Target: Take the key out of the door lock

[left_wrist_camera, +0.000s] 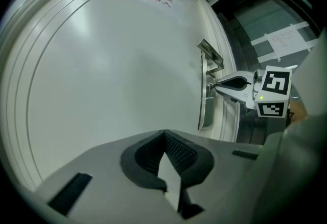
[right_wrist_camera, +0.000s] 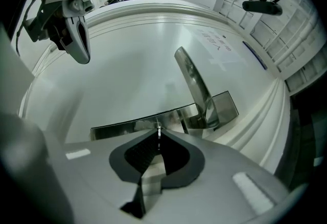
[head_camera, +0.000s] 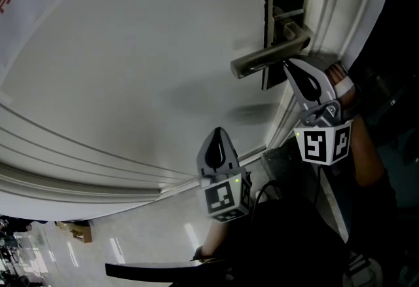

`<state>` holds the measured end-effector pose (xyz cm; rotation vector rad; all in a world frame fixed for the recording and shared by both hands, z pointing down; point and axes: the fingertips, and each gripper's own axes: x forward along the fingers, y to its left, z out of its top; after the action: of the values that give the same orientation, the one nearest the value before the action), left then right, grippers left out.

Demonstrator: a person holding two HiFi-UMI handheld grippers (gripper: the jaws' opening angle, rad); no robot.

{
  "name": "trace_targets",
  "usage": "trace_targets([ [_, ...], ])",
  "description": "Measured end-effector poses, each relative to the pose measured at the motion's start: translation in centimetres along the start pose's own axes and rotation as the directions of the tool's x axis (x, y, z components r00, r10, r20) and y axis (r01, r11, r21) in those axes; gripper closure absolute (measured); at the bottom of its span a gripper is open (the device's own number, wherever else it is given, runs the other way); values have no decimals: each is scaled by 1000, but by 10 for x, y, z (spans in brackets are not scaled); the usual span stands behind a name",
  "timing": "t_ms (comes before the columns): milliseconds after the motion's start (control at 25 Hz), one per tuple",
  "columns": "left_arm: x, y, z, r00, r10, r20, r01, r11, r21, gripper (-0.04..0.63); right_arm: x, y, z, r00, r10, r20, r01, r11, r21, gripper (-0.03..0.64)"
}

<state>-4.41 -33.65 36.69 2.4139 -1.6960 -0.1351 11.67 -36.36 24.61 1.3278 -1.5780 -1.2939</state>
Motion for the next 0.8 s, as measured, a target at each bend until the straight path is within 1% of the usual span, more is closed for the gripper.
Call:
trace_targets([
  [120,0,1,-1,1000,4,-2,-4,1000,14,595,0,0,0,1000,6,-1,-6,1000,10,603],
  [200,1,-1,2,1000,-5,1,5,1000,8,595,0,0,0,1000,8,-1,-8,1000,-3,603],
  [360,0,2,1,1000,8,5,-8,1000,10,595,-1,1,0,1000,18,-5,-19,998,-57,603],
  [440,1,1,2,1000,2,12,-3,1000,11,595,0,1,0,1000,23,-5,-23,996,-86,603],
  [560,0,0,2,1000,1,-4,-1,1000,15,595,-1,2,-1,999,34,-10,-35,991,-132,604],
  [640,-1,1,2,1000,13,-13,-13,1000,1,595,-1,3,-1,999,42,-11,-43,986,-162,604],
  [800,2,0,1,1000,-3,8,3,1000,15,595,-1,3,-1,998,54,-15,-56,979,-198,604],
])
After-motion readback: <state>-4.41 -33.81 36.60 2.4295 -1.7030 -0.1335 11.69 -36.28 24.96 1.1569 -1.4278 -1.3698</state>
